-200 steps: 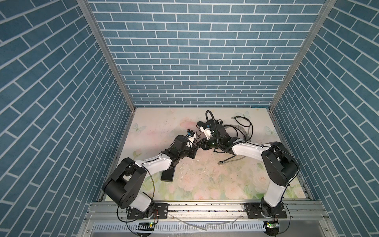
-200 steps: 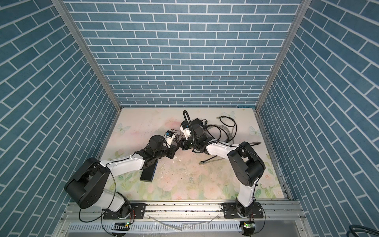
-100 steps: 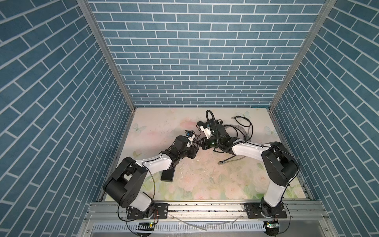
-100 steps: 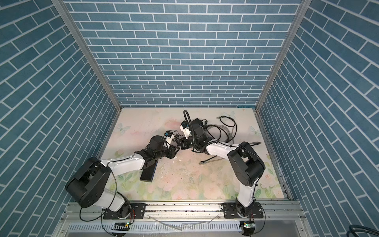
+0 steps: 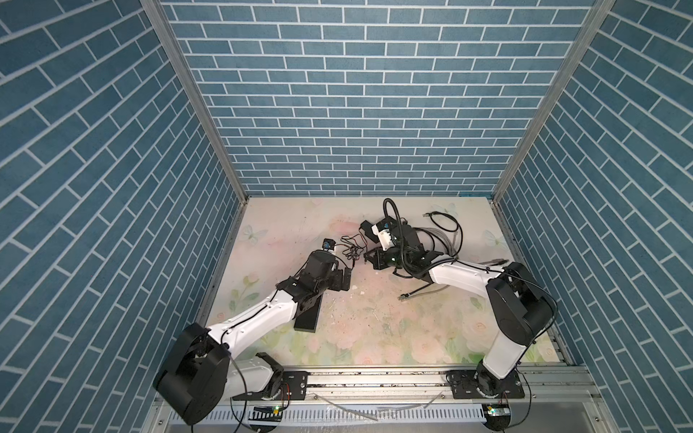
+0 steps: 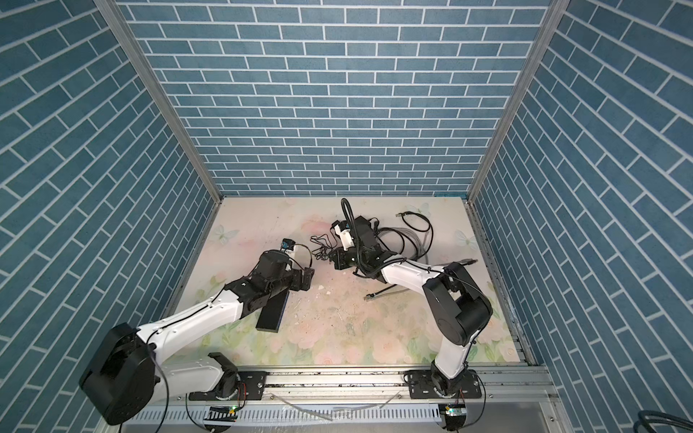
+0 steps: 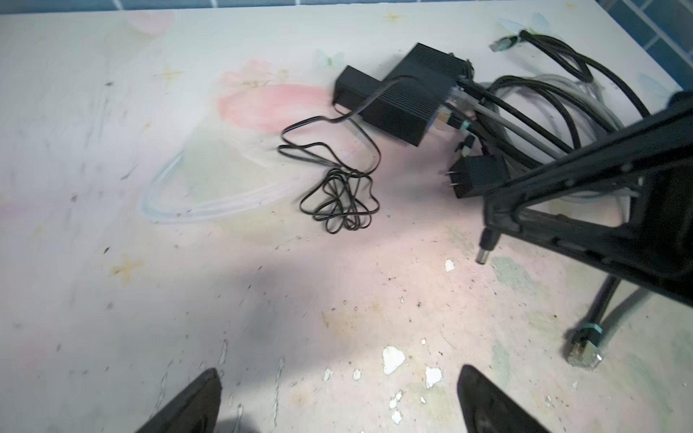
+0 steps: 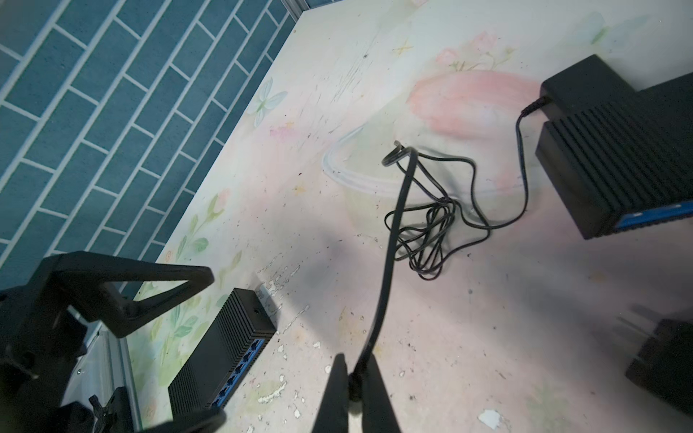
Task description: Insert the plug into the switch port
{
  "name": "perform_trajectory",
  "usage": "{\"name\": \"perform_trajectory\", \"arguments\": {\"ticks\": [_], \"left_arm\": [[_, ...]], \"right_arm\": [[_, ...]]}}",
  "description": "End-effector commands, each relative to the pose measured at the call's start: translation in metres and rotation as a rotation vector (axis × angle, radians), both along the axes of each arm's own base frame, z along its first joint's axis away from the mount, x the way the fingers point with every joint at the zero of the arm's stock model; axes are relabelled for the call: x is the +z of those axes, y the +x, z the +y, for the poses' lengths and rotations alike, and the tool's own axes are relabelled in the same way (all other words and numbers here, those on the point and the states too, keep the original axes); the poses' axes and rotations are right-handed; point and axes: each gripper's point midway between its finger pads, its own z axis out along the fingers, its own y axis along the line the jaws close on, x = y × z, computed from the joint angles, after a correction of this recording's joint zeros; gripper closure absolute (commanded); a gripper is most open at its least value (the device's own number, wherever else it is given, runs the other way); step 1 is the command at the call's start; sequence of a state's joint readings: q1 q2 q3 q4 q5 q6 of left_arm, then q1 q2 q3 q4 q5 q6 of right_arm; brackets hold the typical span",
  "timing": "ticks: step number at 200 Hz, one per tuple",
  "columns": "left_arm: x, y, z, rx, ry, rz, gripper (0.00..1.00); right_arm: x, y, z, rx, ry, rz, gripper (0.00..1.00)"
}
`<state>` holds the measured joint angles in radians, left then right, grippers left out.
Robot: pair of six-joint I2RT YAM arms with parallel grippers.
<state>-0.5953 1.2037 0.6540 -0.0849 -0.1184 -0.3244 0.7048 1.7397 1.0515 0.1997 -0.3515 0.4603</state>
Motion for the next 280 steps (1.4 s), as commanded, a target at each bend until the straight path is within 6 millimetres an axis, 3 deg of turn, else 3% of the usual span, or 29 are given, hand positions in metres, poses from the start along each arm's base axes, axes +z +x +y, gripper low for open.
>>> {"name": "perform_trajectory", "arguments": {"ticks": [1, 44, 128, 239, 280], "left_arm": [[-0.021, -0.019, 0.036, 0.106, 0.094, 0.077, 0.0], [-0.041, -0.051, 0.065, 0.189, 0.22, 0.267, 0.0], [-0.065, -0.084, 0.089, 0.279, 0.262, 0.402, 0.0], [-0.096, -0.098, 0.098, 0.31, 0.358, 0.535, 0.03], [-0.111, -0.092, 0.088, 0.288, 0.328, 0.535, 0.06]], "right_arm": [[0.003, -0.002, -0.012, -0.007, -0.031, -0.041, 1.0], [-0.002, -0.007, -0.02, -0.005, -0.064, -0.045, 1.0], [-0.007, -0.012, -0.033, -0.028, -0.097, -0.056, 1.0], [-0.015, -0.014, -0.037, -0.026, -0.093, -0.052, 1.0], [-0.017, -0.015, -0.039, -0.028, -0.098, -0.04, 1.0]]}}
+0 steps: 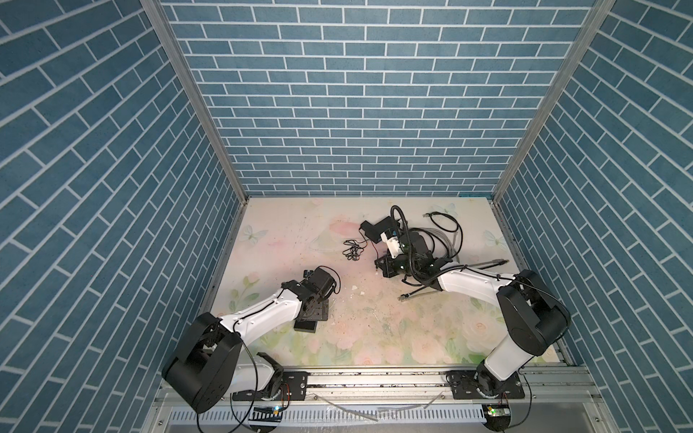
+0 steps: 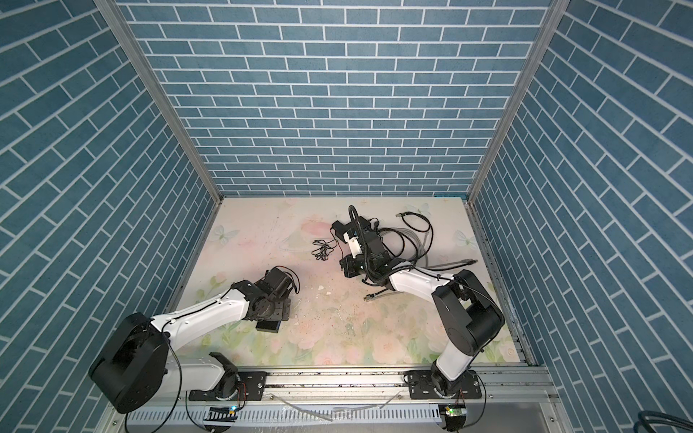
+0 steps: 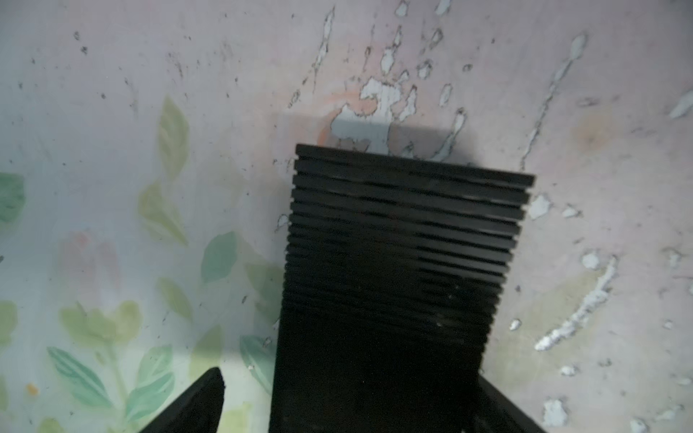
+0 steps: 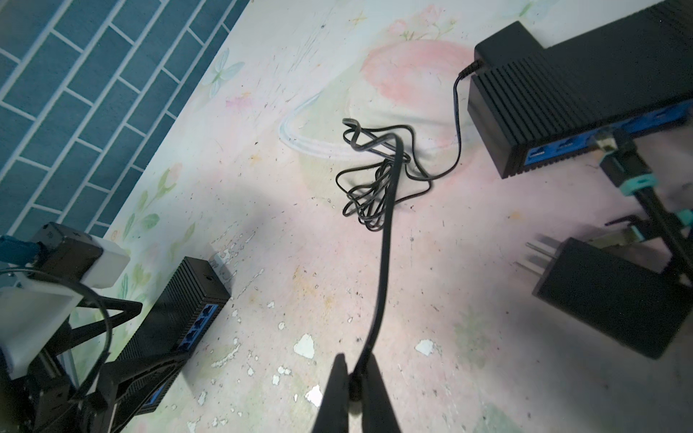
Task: Insert the plug into the switch port
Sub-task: 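Grasp the small black switch with the left gripper while right holds the cord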
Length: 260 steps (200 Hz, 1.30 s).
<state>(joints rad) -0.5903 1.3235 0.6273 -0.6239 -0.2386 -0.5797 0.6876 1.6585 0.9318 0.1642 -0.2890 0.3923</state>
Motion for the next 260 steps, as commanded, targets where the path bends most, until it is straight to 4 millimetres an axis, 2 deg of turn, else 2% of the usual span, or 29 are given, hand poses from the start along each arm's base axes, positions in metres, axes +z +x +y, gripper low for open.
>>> {"name": "perform_trajectory", "arguments": {"ticks": [1, 15, 59, 78, 106, 148, 205, 236, 260], "left_arm": [[-0.011, 0.002, -0.001, 0.004, -0.005, 0.006, 0.06], [-0.016, 0.002, -0.003, -0.007, -0.002, 0.022, 0.12], [-0.026, 0.003, -0.011, -0.023, -0.024, 0.052, 0.39], [-0.028, 0.004, -0.014, -0.026, -0.034, 0.053, 0.48], [-0.027, 0.009, -0.02, -0.034, -0.065, 0.03, 0.53], [-0.015, 0.026, -0.045, -0.109, -0.168, -0.072, 0.55], [0.026, 0.049, -0.078, -0.244, -0.279, -0.303, 0.55], [0.046, 0.055, -0.09, -0.296, -0.319, -0.396, 0.55], [0.052, 0.056, -0.1, -0.341, -0.344, -0.42, 0.55]], "right_arm": [[0.005, -0.002, -0.004, 0.004, 0.003, -0.022, 1.0], [0.005, -0.003, -0.005, 0.001, 0.005, -0.02, 1.0], [0.005, -0.002, -0.006, -0.006, 0.002, -0.025, 1.0], [0.006, -0.002, -0.004, -0.003, 0.005, -0.027, 1.0], [0.008, 0.0, -0.004, -0.004, 0.01, -0.032, 1.0], [0.012, 0.003, -0.004, -0.017, 0.022, -0.04, 1.0], [0.014, 0.009, -0.014, -0.066, 0.052, -0.038, 1.0], [0.015, 0.009, -0.019, -0.078, 0.048, -0.032, 1.0], [0.015, 0.008, -0.021, -0.08, 0.041, -0.024, 1.0]]}}
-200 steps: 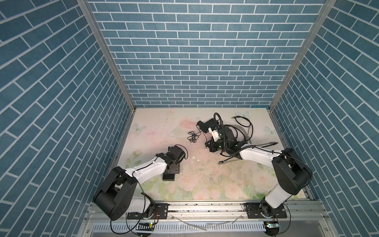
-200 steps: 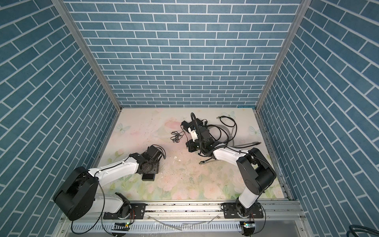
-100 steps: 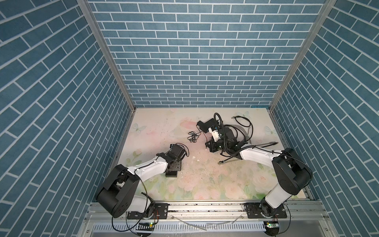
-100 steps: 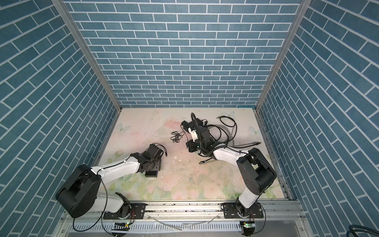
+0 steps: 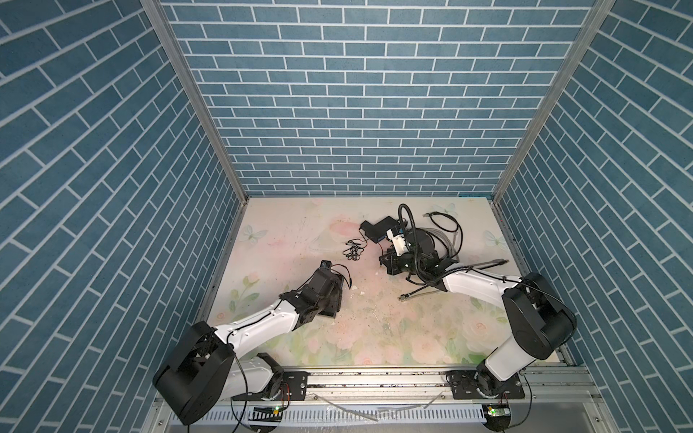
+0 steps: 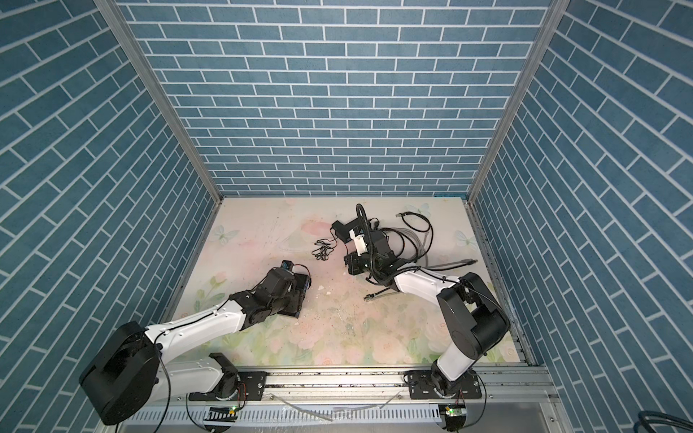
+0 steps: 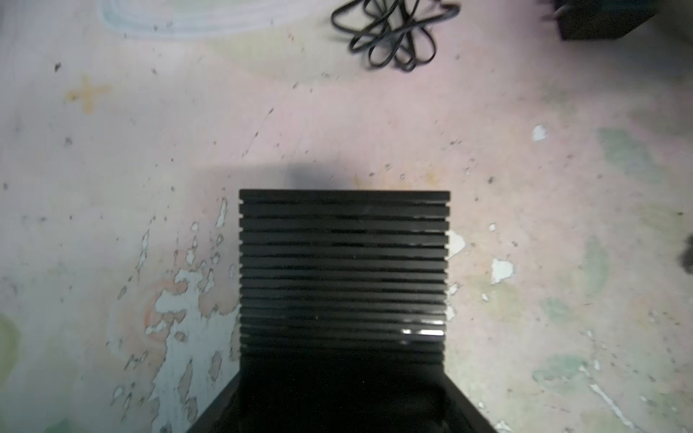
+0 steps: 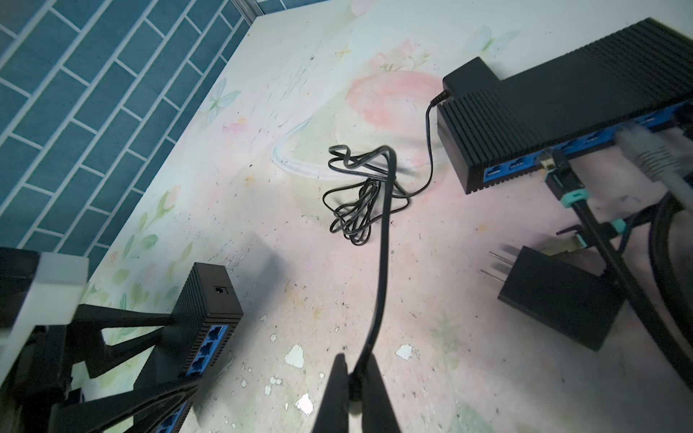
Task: Insert the plug into the switch port
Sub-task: 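Grasp the small black switch with the left gripper while right holds the cord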
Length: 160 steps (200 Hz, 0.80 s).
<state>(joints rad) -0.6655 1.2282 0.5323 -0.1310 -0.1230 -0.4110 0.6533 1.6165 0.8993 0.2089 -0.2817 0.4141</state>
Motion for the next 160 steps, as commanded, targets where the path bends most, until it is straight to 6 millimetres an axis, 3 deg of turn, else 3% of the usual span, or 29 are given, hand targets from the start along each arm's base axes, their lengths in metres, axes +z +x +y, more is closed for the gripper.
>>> {"name": "perform_trajectory", "arguments": {"ticks": [1, 86, 127, 160], "left_arm": [[0.016, 0.008, -0.017, -0.066, -0.045, -0.08, 0.55], [0.017, 0.005, -0.058, -0.216, -0.107, -0.118, 0.54], [0.011, -0.001, -0.086, -0.317, -0.129, -0.106, 0.54], [0.01, -0.003, -0.11, -0.395, -0.121, -0.141, 0.54]], "right_arm": [[0.002, -0.002, -0.008, -0.028, 0.002, 0.005, 1.0], [0.012, 0.013, -0.021, -0.113, 0.027, 0.021, 1.0], [0.02, 0.015, -0.031, -0.141, 0.029, 0.015, 1.0], [0.021, 0.014, -0.027, -0.119, 0.061, 0.009, 1.0]]}}
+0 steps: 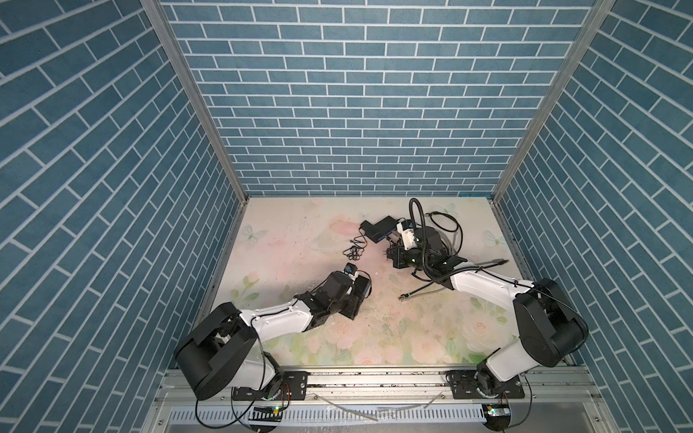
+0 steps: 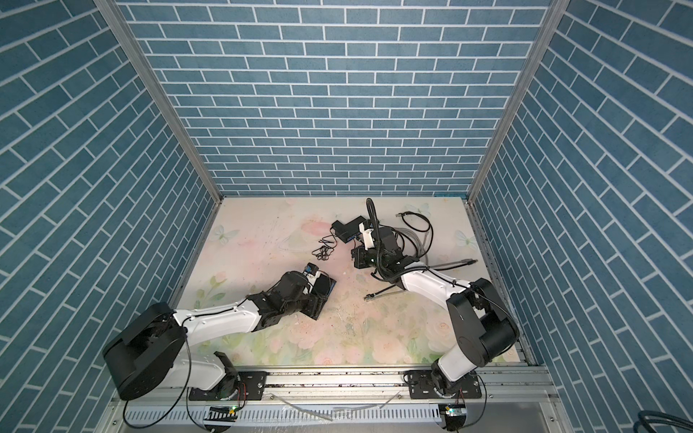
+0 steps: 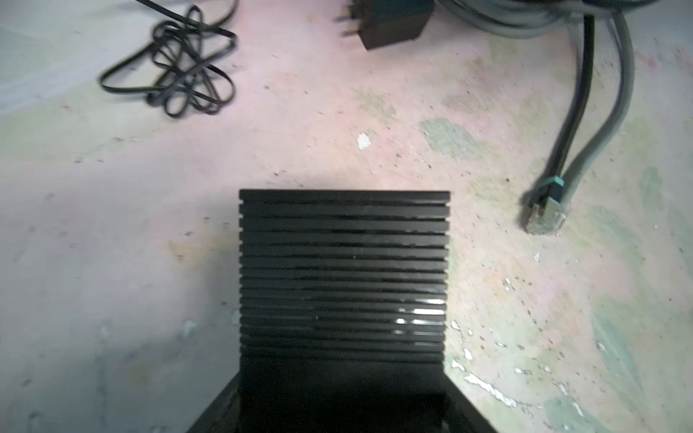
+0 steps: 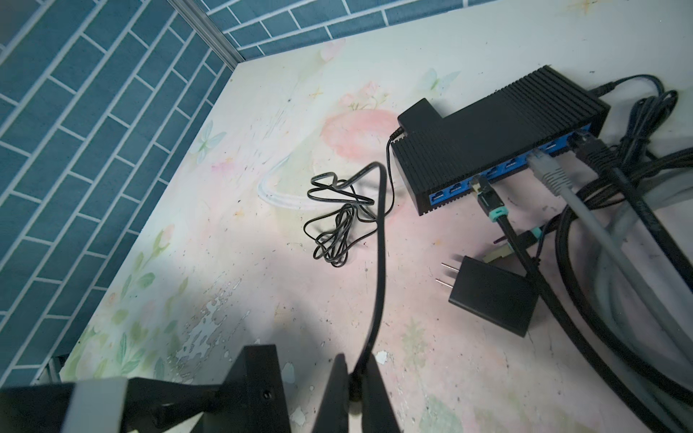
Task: Insert the plug into the switch port
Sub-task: 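Grasp the small black switch with the left gripper while right holds the cord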
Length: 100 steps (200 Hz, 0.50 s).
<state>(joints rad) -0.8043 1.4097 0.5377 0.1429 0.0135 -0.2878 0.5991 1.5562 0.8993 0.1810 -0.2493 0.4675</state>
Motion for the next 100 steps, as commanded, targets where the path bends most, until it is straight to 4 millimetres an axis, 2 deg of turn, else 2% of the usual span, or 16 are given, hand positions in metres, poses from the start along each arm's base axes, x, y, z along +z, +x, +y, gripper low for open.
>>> {"name": "perform_trajectory", "arguments": {"ticks": [1, 100], "left_arm": [[0.022, 0.009, -0.029, -0.074, -0.059, -0.09, 0.54], [0.056, 0.023, -0.051, -0.145, -0.184, -0.293, 0.53]], "right_arm": [[0.002, -0.002, -0.002, -0.008, 0.031, 0.009, 1.0], [0.007, -0.012, -0.005, 0.018, 0.099, -0.066, 1.0]]}}
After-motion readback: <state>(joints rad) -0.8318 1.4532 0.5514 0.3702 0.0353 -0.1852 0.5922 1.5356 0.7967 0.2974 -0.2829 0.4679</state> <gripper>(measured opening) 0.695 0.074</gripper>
